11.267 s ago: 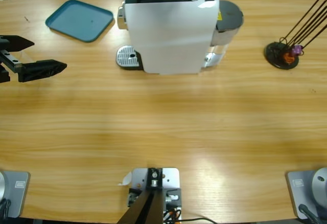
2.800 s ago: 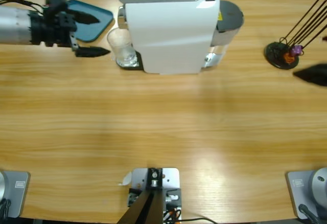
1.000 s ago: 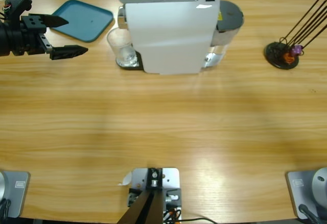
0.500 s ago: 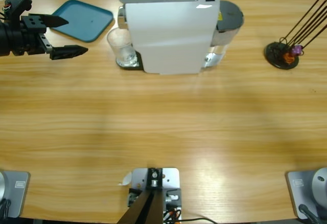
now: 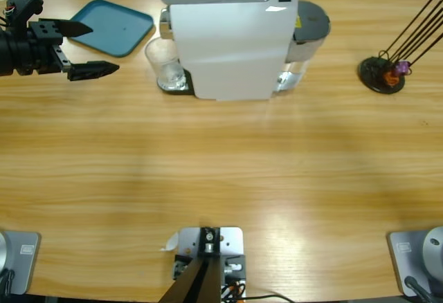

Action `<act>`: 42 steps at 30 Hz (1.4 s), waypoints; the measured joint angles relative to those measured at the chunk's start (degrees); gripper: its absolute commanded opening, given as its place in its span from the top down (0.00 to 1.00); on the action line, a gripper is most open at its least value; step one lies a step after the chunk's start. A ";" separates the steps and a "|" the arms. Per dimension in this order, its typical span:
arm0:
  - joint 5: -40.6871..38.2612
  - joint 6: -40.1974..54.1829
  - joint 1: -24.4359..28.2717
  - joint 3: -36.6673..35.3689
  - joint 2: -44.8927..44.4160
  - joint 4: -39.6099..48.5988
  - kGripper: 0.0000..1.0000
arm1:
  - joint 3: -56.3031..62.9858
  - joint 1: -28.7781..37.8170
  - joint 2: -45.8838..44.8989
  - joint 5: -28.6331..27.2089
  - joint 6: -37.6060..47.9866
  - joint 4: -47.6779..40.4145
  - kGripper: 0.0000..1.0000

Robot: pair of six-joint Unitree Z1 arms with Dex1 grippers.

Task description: Pour coffee

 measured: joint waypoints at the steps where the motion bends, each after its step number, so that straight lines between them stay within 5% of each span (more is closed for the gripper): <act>1: 0.00 -0.01 0.00 0.00 0.00 0.00 0.00 | -0.80 0.21 -0.20 0.00 -0.54 0.29 0.00; 16: 0.00 -2.02 -0.01 -0.01 -0.91 0.00 0.00 | -3.26 1.06 -4.50 -0.12 11.02 3.46 0.00; 23: 0.19 -2.33 -0.20 -0.01 -1.13 0.00 0.00 | -3.96 2.03 -4.50 -4.94 15.96 6.98 0.00; 42: 0.20 -2.90 -0.40 -0.01 -1.13 0.00 0.00 | -8.17 3.85 -4.19 -3.55 16.95 12.56 0.00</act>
